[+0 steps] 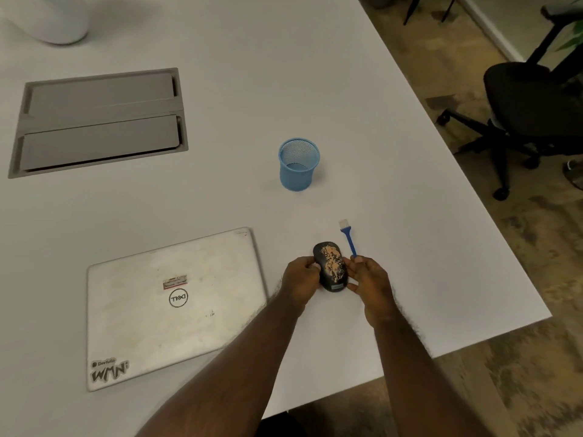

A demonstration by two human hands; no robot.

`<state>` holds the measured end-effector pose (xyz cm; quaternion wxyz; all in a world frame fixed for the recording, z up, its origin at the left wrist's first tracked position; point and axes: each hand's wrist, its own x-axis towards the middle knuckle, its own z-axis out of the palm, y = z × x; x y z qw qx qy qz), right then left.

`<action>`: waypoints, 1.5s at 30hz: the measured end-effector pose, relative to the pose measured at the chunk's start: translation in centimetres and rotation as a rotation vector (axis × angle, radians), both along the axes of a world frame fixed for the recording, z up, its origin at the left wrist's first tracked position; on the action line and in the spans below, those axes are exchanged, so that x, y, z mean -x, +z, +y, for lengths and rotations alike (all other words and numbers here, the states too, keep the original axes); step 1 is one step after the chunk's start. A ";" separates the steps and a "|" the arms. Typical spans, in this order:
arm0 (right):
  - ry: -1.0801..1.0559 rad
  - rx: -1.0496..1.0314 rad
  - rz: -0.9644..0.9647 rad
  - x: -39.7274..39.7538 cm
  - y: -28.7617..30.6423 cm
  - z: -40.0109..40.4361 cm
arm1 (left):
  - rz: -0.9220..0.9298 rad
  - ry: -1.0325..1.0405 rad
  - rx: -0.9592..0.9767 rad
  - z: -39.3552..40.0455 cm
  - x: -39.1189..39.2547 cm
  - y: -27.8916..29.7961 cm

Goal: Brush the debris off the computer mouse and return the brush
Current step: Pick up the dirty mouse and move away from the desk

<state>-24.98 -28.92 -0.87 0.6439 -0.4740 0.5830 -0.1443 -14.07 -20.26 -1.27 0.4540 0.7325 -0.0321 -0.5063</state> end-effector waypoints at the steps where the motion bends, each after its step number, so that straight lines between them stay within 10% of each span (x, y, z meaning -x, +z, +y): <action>1: -0.005 -0.004 -0.007 0.1 0.0 0.1 | 0.006 0.013 0.001 -0.1 0.1 0.0; 9: -0.025 0.014 -0.031 0.9 1.4 0.5 | 0.078 0.065 0.078 -0.3 0.7 0.7; 24: -0.074 0.081 -0.090 7.0 10.5 6.3 | 0.843 0.143 0.368 3.9 4.2 6.8; 45: -0.623 0.305 -0.010 25.6 20.3 23.8 | 1.036 -0.247 0.260 10.7 17.5 14.0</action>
